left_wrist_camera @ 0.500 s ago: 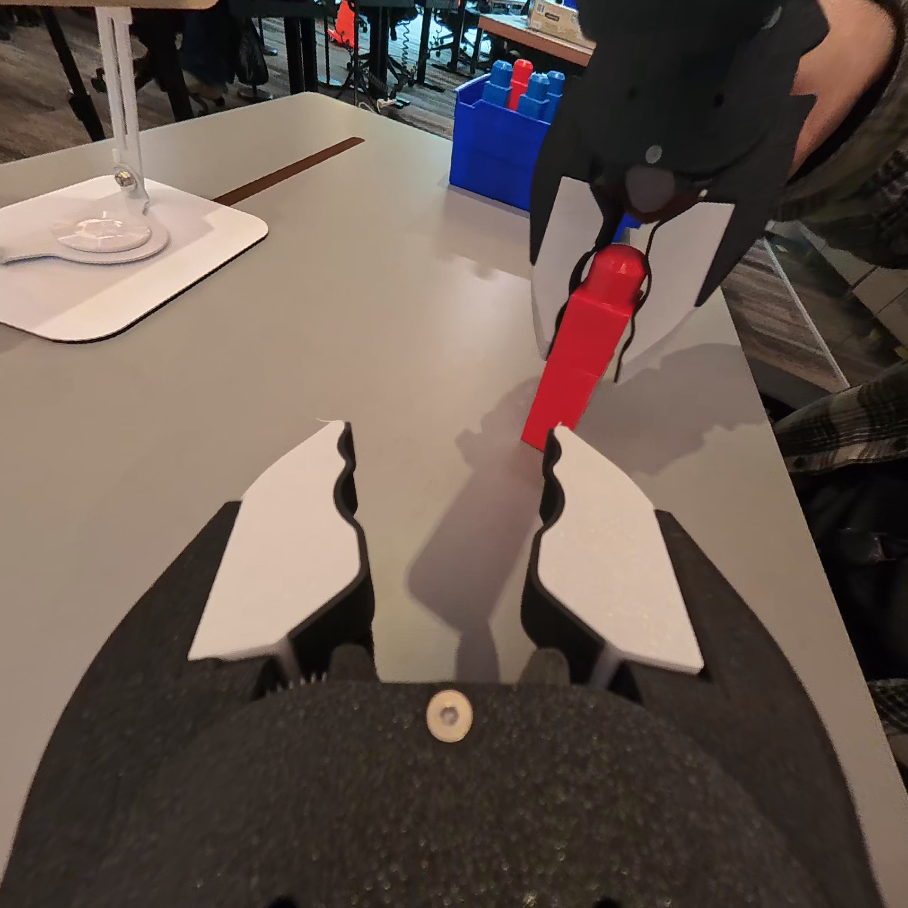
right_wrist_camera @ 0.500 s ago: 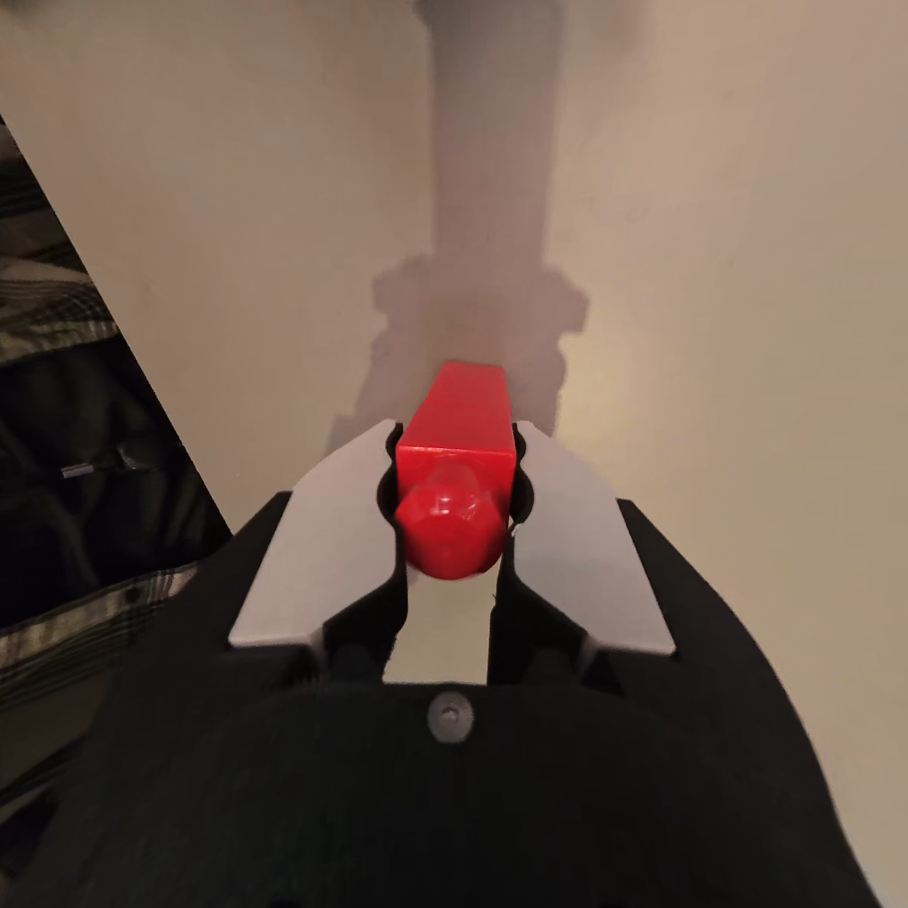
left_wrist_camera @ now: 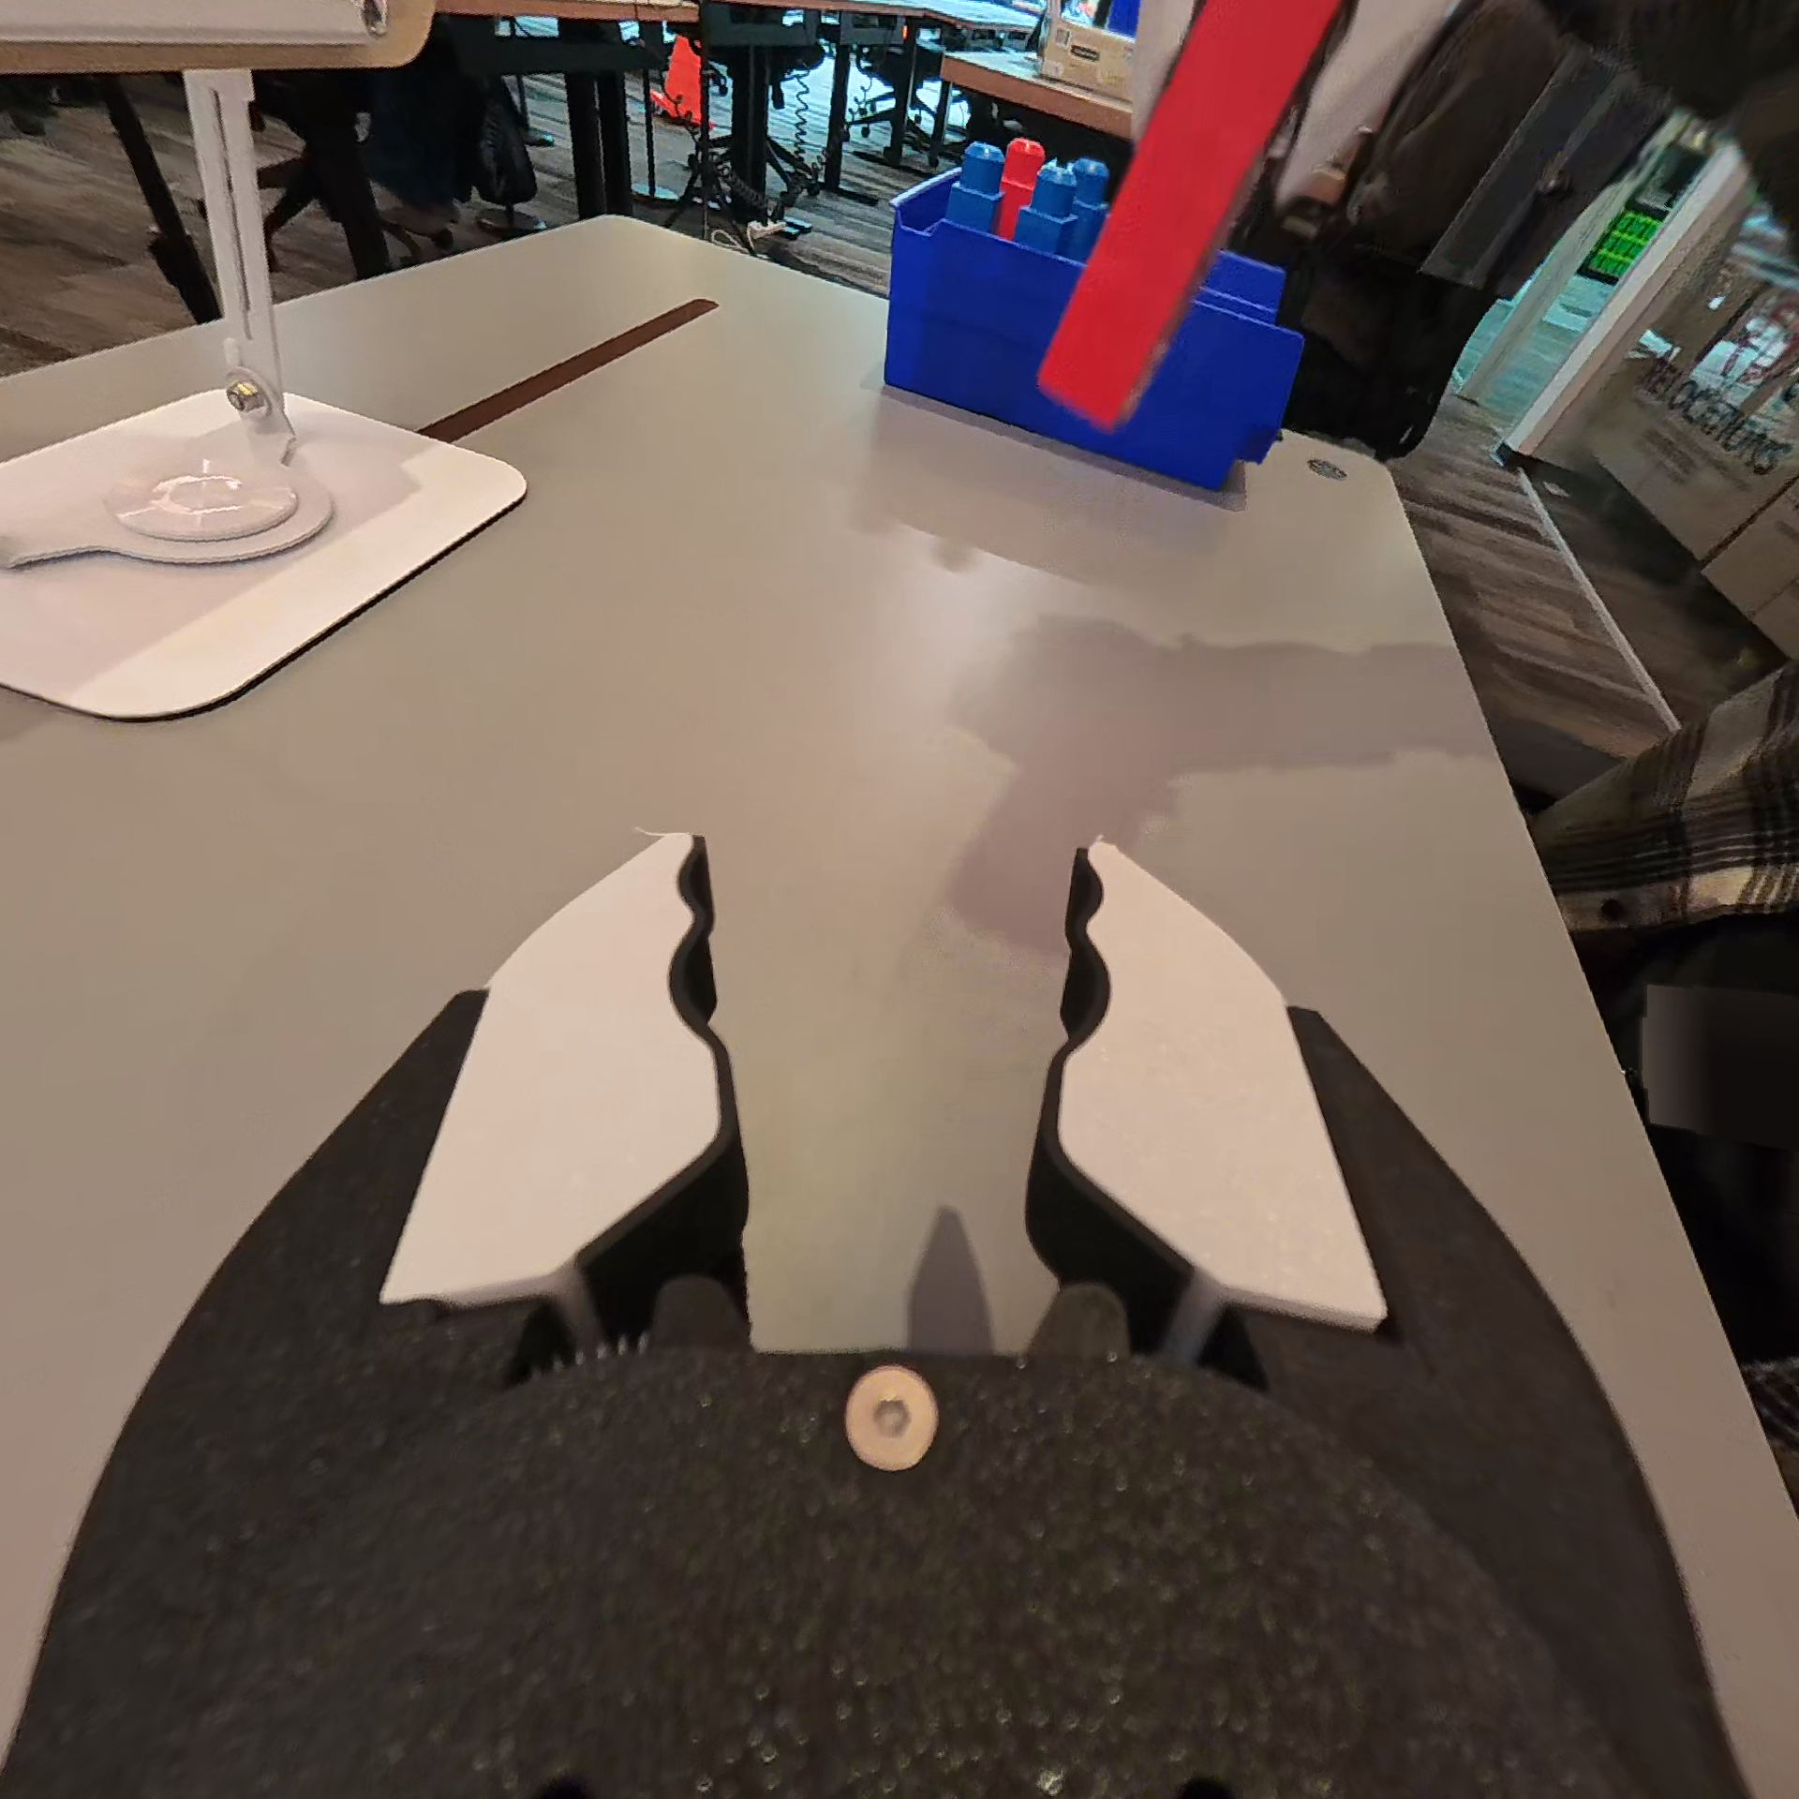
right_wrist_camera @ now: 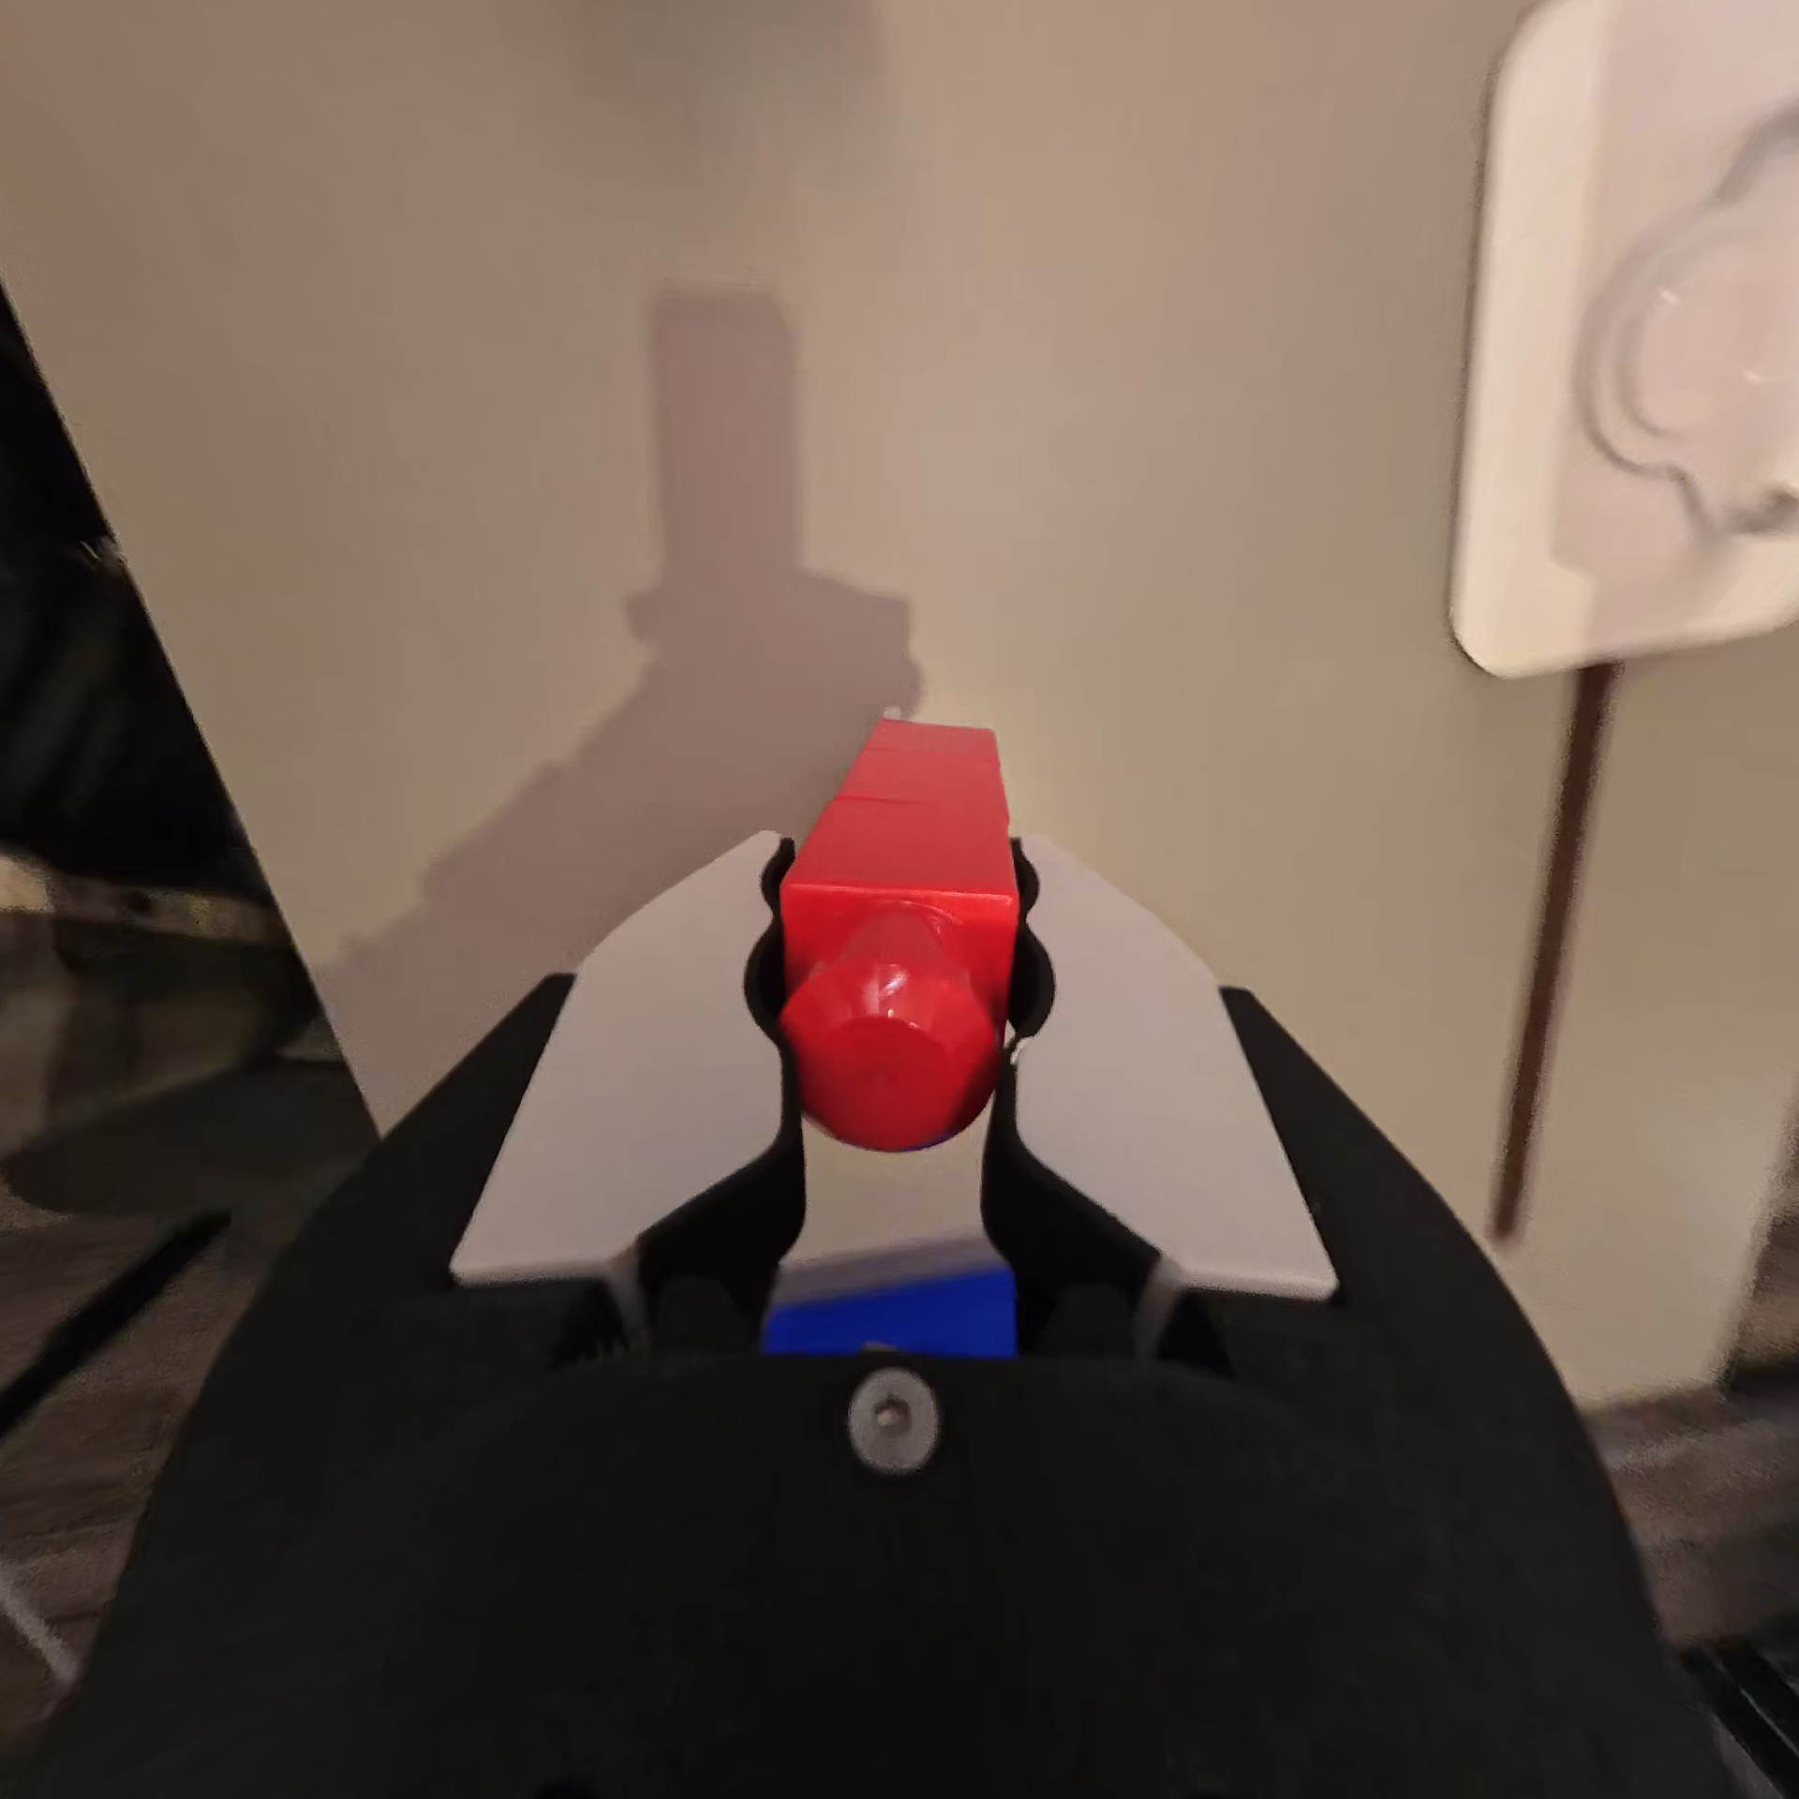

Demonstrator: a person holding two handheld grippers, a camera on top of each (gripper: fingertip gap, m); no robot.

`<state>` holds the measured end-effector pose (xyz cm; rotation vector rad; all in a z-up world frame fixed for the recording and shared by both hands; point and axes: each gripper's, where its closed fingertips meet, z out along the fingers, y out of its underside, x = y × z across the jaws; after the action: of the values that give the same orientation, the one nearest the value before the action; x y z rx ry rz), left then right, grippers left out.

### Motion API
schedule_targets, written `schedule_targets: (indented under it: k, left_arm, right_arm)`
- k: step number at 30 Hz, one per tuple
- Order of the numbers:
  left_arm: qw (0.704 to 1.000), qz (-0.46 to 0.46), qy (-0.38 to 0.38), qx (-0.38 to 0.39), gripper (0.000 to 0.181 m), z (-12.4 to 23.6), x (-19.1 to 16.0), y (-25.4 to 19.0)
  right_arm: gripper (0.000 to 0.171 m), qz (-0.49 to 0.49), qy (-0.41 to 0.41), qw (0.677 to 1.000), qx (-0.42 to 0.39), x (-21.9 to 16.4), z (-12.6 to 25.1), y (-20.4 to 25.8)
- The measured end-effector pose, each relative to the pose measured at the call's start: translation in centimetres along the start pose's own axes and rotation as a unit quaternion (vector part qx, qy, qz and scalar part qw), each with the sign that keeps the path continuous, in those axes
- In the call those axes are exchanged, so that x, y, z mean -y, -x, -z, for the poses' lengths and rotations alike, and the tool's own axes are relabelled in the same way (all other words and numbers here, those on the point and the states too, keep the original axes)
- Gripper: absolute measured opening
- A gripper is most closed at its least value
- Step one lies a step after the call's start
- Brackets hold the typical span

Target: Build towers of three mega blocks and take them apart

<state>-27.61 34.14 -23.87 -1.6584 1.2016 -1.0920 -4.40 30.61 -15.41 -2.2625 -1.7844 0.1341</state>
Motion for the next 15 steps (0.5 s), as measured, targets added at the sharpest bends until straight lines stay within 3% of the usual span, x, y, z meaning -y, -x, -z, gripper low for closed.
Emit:
schedule_targets:
  k: [8,11,15]
  left_arm:
    - [1.0,-0.011,-0.019,-0.001,0.067,-0.8,0.8,-0.6]
    - [0.999,-0.006,-0.039,0.003,0.066,-1.0,1.2,-0.5]
    - [0.999,0.004,-0.051,0.012,0.065,-1.3,1.3,-0.1]
  right_arm:
    - [0.041,-0.005,0.05,0.995,-0.091,-16.6,11.9,-5.5]
    - [0.041,0.009,0.049,0.995,-0.084,-21.8,13.3,-5.6]
    - [0.041,0.052,0.056,0.996,-0.036,-27.5,11.3,-4.4]
